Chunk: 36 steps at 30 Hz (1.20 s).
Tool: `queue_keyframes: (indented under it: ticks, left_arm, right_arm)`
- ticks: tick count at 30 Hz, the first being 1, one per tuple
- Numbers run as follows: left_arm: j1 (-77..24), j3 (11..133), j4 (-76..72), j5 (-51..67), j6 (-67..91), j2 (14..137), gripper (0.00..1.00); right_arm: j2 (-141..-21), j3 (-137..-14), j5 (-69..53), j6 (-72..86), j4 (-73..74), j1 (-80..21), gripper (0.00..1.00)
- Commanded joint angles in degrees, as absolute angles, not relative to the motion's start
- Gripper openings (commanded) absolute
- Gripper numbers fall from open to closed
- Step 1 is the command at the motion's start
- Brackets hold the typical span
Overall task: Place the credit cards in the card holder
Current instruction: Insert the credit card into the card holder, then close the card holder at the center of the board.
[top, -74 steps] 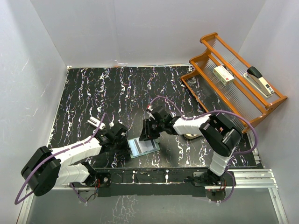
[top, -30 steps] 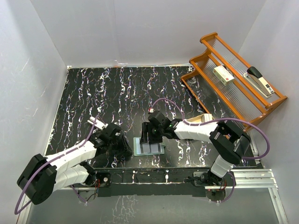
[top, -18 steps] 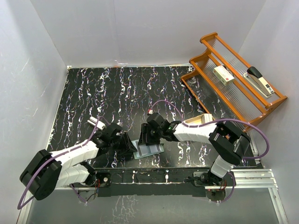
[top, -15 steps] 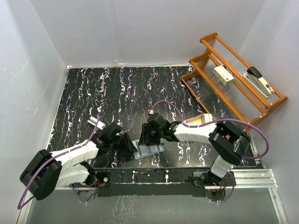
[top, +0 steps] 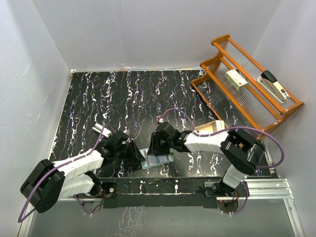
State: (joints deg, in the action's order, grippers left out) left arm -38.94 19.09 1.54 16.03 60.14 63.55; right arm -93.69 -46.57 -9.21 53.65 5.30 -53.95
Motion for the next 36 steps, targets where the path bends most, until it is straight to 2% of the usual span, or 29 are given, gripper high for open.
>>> queue_keyframes:
  ticks: [1,6,12,17,29,34,36]
  left_arm:
    - [-38.67,20.20,4.56,15.87,60.13,61.45,0.35]
    - [-38.59,22.16,9.64,13.69,59.18,59.88,0.36]
    - [-38.58,22.72,10.19,12.40,59.39,60.33,0.48]
    - [-38.59,23.41,9.34,11.50,59.40,62.40,0.54]
    - [-38.48,24.05,5.40,10.88,60.36,67.48,0.56]
    - [-38.42,24.40,4.72,11.91,60.72,68.23,0.56]
    - [-38.49,24.96,4.64,12.39,60.58,67.88,0.56]
  right_arm:
    - [-88.86,-50.54,-5.16,49.45,9.74,-54.57,0.45]
    - [-82.85,-56.07,1.25,40.85,23.09,-53.67,0.51]
    - [-79.28,-57.36,10.89,36.91,31.52,-53.35,0.55]
    - [-80.36,-57.75,15.91,34.70,34.31,-53.20,0.60]
    - [-86.80,-53.59,14.59,33.00,30.22,-52.90,0.59]
    - [-88.18,-52.25,14.67,33.71,29.86,-52.84,0.55]
    - [-88.69,-51.80,14.39,33.98,29.75,-52.81,0.50]
